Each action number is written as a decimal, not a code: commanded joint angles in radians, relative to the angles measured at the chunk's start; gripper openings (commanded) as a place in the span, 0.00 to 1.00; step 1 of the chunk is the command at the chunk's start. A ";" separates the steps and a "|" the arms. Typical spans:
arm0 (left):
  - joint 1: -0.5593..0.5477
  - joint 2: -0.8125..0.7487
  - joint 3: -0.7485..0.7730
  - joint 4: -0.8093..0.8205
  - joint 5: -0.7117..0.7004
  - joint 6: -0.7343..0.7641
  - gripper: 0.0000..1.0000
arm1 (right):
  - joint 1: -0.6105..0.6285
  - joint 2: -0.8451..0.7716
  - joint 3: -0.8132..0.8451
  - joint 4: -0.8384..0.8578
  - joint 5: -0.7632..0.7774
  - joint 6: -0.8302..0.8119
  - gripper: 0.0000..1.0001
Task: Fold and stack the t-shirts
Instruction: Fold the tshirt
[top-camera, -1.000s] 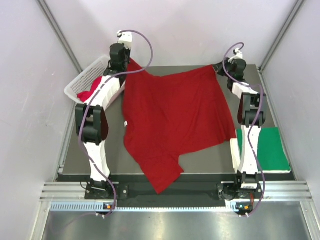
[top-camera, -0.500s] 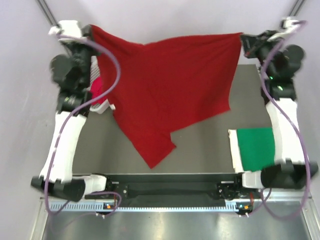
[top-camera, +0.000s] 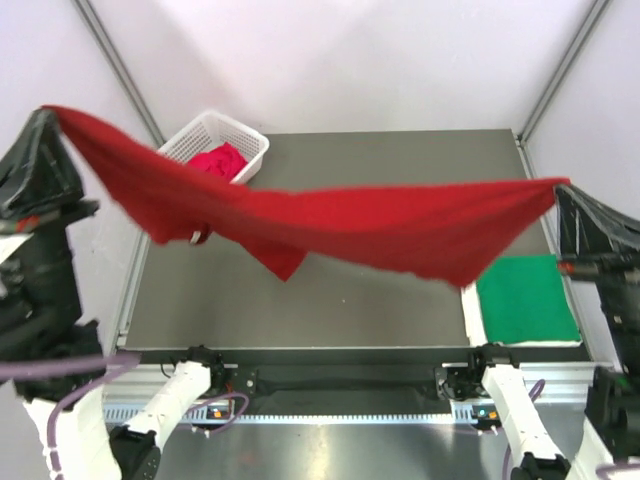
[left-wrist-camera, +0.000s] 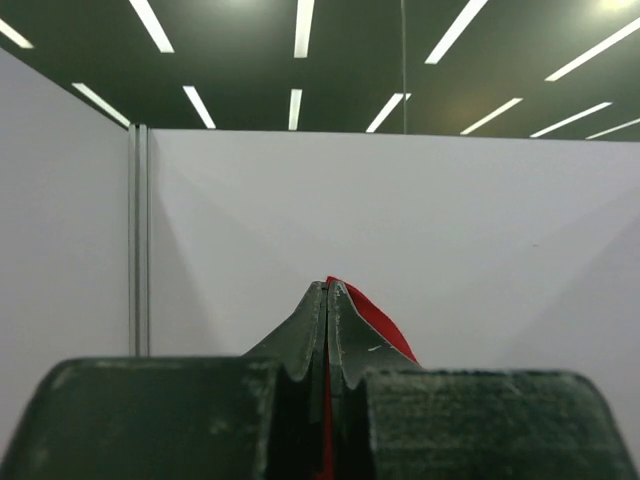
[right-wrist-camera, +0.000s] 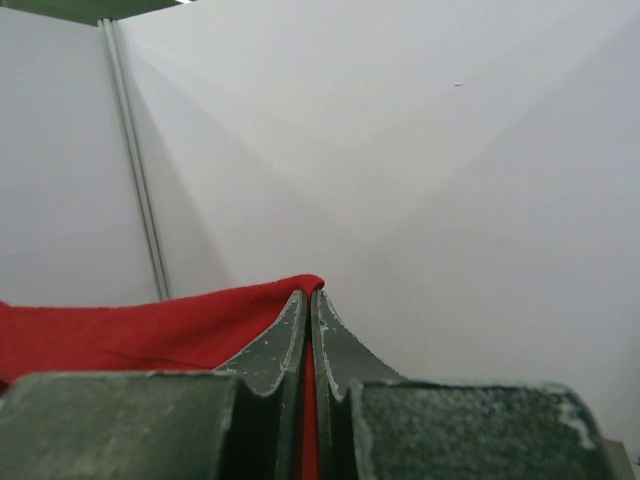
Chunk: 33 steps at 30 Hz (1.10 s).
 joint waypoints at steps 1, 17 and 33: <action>0.003 -0.012 0.056 -0.073 0.026 0.005 0.00 | -0.004 -0.022 0.071 -0.138 0.059 -0.009 0.00; 0.002 0.410 0.130 -0.001 -0.017 0.128 0.00 | 0.006 0.385 0.093 0.084 0.226 -0.106 0.00; 0.003 0.907 -0.374 0.430 -0.080 0.097 0.00 | -0.010 1.137 -0.404 1.064 -0.024 0.095 0.00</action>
